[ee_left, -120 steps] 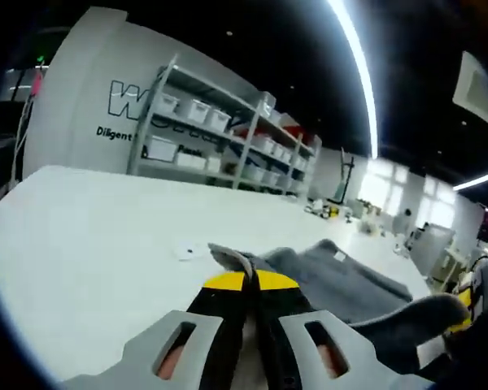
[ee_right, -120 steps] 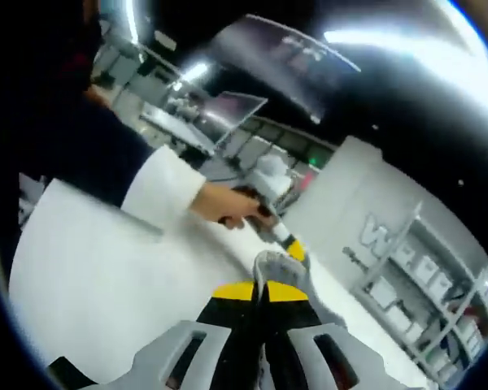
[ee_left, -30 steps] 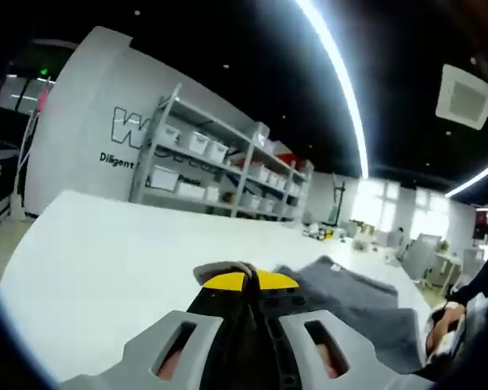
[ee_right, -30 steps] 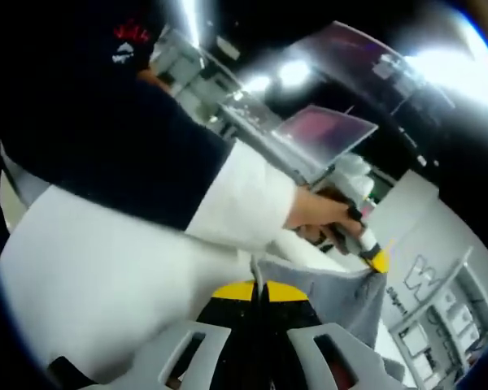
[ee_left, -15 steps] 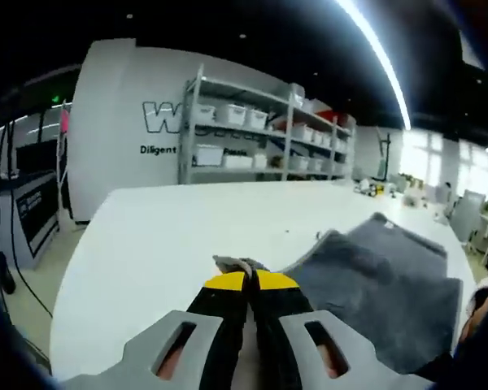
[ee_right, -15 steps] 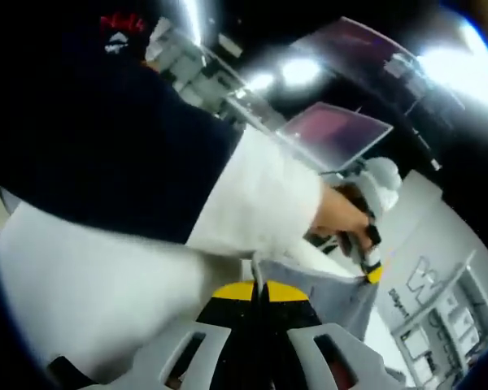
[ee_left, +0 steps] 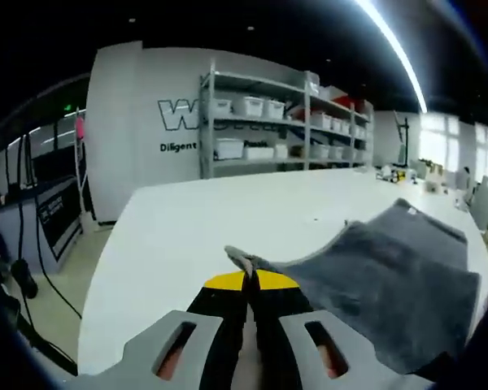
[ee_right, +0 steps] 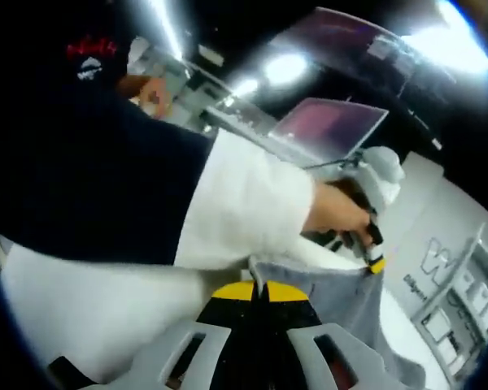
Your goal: Open the folded towel by lifting each exposed corner and separating the folded layers until the towel lies flat within the target outline without major curled edges
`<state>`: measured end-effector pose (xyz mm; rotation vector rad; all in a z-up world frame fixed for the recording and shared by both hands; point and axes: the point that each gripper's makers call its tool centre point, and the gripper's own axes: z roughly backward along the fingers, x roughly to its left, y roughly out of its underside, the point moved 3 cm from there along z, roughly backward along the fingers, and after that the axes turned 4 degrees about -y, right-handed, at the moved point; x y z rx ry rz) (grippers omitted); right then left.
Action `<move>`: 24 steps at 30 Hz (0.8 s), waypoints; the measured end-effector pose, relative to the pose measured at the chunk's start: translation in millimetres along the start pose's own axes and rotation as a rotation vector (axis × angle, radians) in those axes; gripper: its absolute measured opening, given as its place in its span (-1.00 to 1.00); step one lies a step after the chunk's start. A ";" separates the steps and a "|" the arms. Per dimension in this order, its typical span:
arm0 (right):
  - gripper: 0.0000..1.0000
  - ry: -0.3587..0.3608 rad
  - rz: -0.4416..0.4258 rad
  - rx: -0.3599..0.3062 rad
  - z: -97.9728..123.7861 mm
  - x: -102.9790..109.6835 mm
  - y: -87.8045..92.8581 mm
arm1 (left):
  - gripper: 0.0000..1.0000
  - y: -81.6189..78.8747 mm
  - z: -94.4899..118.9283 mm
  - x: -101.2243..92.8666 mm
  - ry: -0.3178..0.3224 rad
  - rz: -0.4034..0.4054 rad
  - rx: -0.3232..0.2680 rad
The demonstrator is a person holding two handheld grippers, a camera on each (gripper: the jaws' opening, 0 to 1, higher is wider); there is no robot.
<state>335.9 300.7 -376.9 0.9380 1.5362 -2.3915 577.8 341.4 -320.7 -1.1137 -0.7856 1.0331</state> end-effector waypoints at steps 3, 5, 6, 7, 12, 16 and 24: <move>-1.00 0.001 0.004 -0.005 -2.1 1.5 -3.8 | -0.96 -2.3 2.4 3.9 -0.011 0.000 -0.008; -1.00 0.003 -0.003 -0.015 -3.6 1.0 -6.6 | -0.96 -3.8 3.2 6.4 -0.022 -0.003 -0.014; -1.00 0.002 -0.006 -0.020 -5.7 1.3 -8.4 | -0.96 -3.5 5.3 5.6 -0.026 0.000 -0.015; -1.00 0.002 -0.006 -0.021 -6.8 1.7 -9.1 | -0.96 -4.1 6.7 5.8 -0.028 0.013 -0.017; -1.00 0.000 -0.007 -0.020 -15.6 2.6 -12.1 | -0.96 -6.4 8.7 9.7 -0.042 0.024 -0.027; -1.00 -0.017 -0.057 -0.029 -20.0 4.3 -14.5 | -0.96 -9.3 10.2 9.6 -0.046 0.006 -0.033; -1.00 -0.042 -0.131 -0.057 -22.6 5.0 -15.8 | -0.96 -8.8 11.1 16.8 -0.066 -0.007 -0.025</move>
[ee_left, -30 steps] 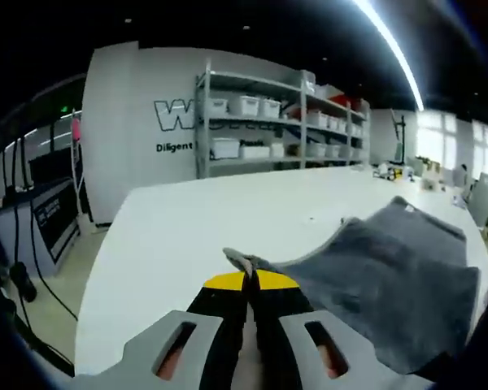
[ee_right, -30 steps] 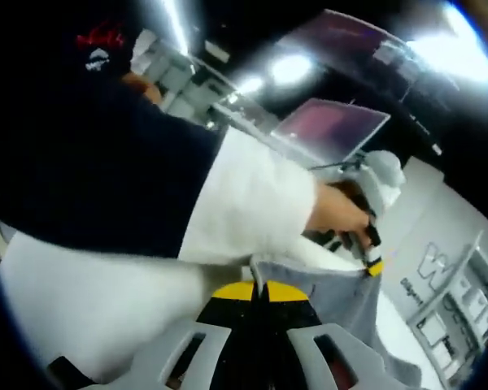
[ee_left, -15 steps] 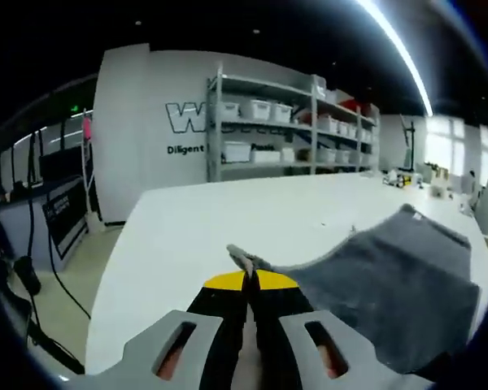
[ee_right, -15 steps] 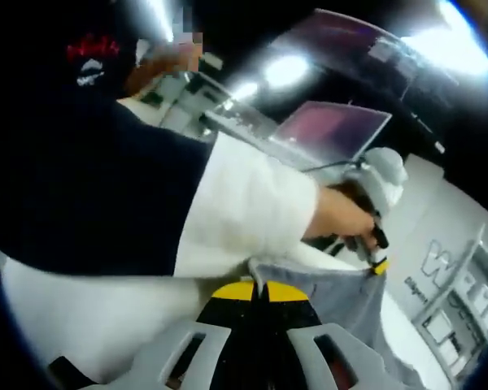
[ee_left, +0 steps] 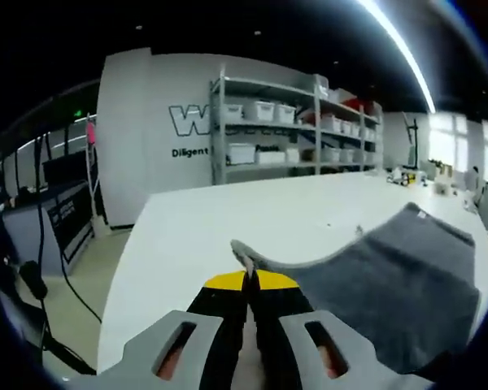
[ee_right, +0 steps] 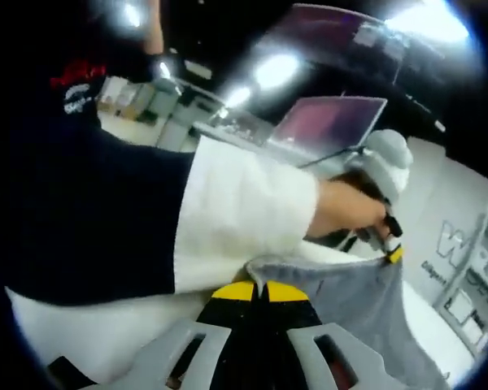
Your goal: Open the folded towel by lifting each exposed corner and separating the folded layers until the towel lies flat within the target outline without major curled edges
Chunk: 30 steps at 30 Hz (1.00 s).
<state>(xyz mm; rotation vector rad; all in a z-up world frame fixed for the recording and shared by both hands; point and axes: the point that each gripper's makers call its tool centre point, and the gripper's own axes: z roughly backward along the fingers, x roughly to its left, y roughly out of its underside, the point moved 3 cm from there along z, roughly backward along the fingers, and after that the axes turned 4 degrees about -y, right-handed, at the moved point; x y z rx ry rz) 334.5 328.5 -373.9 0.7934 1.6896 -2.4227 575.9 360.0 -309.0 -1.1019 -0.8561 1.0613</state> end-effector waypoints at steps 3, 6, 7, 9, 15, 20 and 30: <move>-1.00 -0.011 0.008 -0.024 -1.0 1.9 -4.5 | -0.96 -0.1 2.6 2.0 -0.004 0.001 -0.002; -1.00 -0.016 0.015 -0.025 -2.7 4.5 -5.0 | -0.96 0.3 3.8 3.9 -0.004 0.010 0.000; -1.00 -0.020 0.018 -0.023 -3.6 5.9 -4.7 | -0.96 0.6 4.1 4.7 -0.005 0.009 0.001; -1.00 -0.022 0.032 -0.025 -5.1 6.9 -6.0 | -0.96 1.4 4.2 6.7 -0.010 0.007 0.007; -1.00 -0.041 0.033 -0.012 -13.5 12.0 -5.3 | -0.96 4.7 2.9 10.6 -0.023 -0.011 0.027; -1.00 -0.054 0.057 0.025 -17.8 15.8 0.8 | -0.96 14.2 -1.4 9.8 -0.047 -0.078 0.079; -1.00 -0.087 0.090 0.088 -20.5 19.9 12.4 | -0.94 31.4 -4.5 11.4 -0.089 -0.199 0.168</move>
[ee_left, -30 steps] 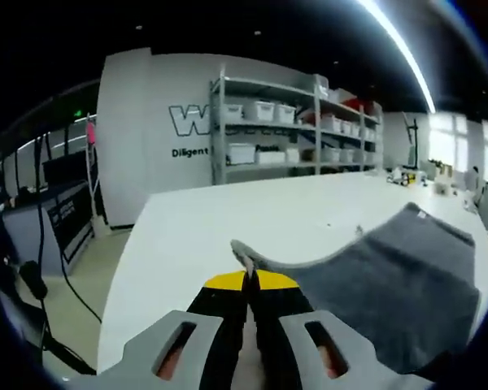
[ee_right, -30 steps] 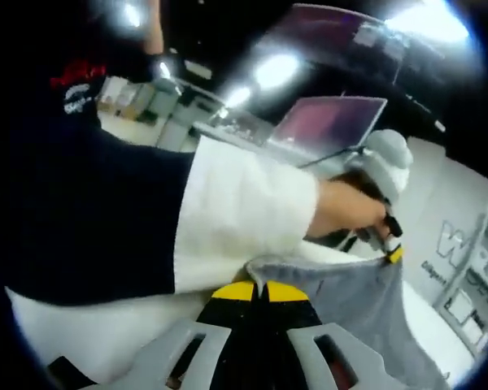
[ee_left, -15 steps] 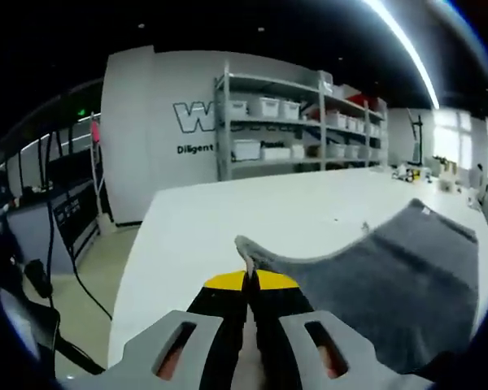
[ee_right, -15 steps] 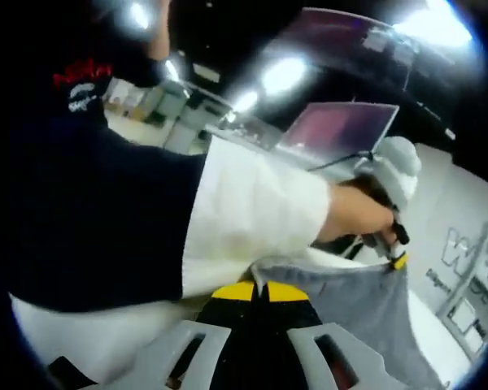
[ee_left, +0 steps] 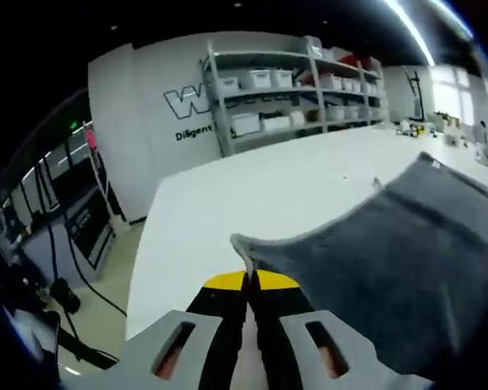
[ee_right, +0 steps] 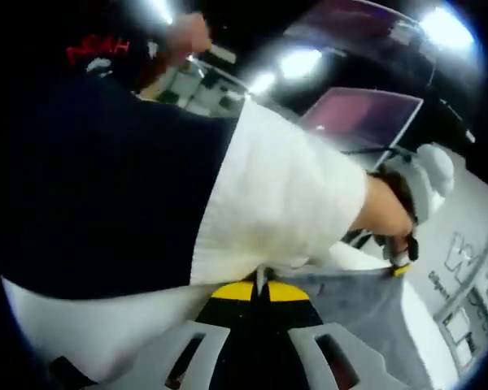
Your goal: Open the folded towel by lifting each exposed corner and separating the folded layers until the towel lies flat within the target outline without major curled edges
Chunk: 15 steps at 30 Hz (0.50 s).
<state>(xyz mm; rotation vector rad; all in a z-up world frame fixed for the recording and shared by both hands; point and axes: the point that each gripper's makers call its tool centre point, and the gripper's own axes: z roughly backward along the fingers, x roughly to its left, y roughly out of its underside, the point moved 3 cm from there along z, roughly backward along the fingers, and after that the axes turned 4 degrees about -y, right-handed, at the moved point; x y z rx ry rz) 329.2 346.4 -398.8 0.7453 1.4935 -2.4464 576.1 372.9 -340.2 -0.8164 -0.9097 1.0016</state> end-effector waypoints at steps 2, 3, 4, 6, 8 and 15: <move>-1.00 -0.015 -0.021 -0.003 0.5 -0.6 0.8 | -0.92 1.2 0.2 -0.6 0.000 -0.003 0.004; -1.00 -0.029 -0.043 -0.009 1.0 -0.3 0.9 | -0.90 2.8 0.4 -1.0 0.002 -0.008 0.013; -1.00 -0.042 -0.069 -0.022 1.5 0.1 0.0 | -0.87 3.4 0.7 -1.1 0.002 -0.012 0.016; -1.00 -0.063 -0.128 -0.051 3.1 -0.8 -1.7 | -0.83 3.5 2.1 -1.6 0.007 -0.015 0.016; -0.99 -0.090 -0.203 -0.086 5.3 -2.4 -3.8 | -0.77 2.3 4.8 -3.4 0.028 0.004 0.014; -0.90 -0.132 -0.345 -0.194 20.3 -10.7 -11.6 | -0.67 1.9 11.4 -9.8 0.119 0.066 0.009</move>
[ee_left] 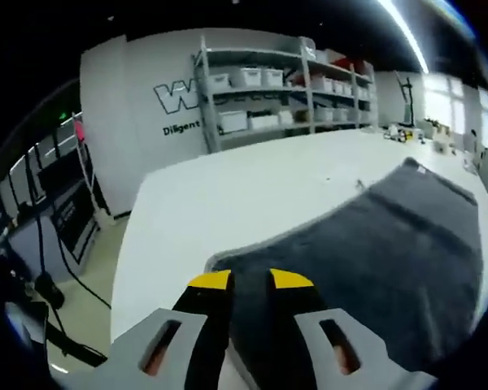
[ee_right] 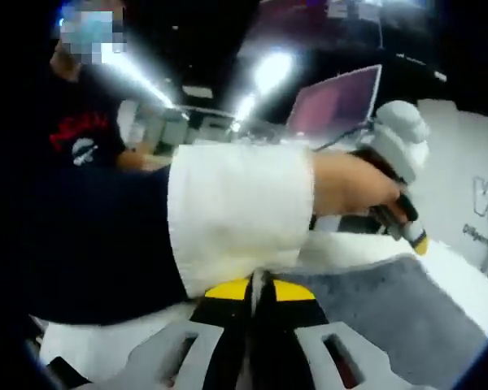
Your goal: Open the folded towel by lifting each exposed corner and separating the folded layers until the towel lies flat within the target outline without major curled edges
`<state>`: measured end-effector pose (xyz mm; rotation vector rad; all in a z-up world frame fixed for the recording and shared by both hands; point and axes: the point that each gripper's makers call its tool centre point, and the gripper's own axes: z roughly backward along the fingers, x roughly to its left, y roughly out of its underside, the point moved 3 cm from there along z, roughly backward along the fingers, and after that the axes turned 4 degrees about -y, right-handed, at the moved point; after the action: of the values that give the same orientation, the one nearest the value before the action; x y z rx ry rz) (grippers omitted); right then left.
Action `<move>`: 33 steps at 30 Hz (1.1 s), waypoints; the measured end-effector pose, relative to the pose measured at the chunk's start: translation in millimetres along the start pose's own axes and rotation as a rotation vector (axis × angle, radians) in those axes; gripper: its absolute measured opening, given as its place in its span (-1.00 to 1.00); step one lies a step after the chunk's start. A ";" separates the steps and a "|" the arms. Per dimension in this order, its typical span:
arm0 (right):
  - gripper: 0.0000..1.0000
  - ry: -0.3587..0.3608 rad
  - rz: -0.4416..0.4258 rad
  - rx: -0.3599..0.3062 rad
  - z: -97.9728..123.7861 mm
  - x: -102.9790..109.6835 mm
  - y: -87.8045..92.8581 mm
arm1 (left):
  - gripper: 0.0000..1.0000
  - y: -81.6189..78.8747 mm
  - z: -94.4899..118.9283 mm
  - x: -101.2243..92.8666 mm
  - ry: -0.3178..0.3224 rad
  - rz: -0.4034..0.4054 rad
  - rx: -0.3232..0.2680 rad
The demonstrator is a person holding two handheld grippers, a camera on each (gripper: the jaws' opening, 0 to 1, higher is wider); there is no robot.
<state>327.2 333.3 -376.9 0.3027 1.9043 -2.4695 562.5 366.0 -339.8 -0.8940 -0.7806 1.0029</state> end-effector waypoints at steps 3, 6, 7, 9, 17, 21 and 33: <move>-0.82 -0.031 -0.012 -0.076 5.6 4.2 -12.5 | -0.58 0.0 7.0 -18.1 0.142 0.092 0.003; -0.73 -0.035 0.001 -0.071 7.9 7.8 -13.8 | -0.58 -2.9 16.4 -24.4 0.188 0.109 -0.018; -0.73 -0.024 0.015 -0.067 8.3 6.5 -13.7 | -0.58 -4.0 19.0 -24.7 0.188 0.109 -0.020; -0.77 0.013 0.040 -0.045 9.4 0.8 -11.1 | -0.57 -7.2 23.2 -24.3 0.192 0.110 -0.023; -1.00 0.113 0.084 -0.013 -1.0 -14.8 -6.3 | -0.55 -17.2 41.7 -37.3 0.215 0.086 -0.038; -1.00 0.155 0.249 0.064 -12.9 -8.4 -3.4 | -0.55 -15.9 37.5 -37.0 0.214 0.077 -0.028; -1.00 0.110 0.287 0.145 -36.2 5.5 8.5 | -0.58 6.5 15.9 -33.8 0.197 0.067 0.047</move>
<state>328.2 366.3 -394.6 0.6757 1.5844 -2.4418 534.7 340.4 -343.5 -0.9670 -0.5625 0.9712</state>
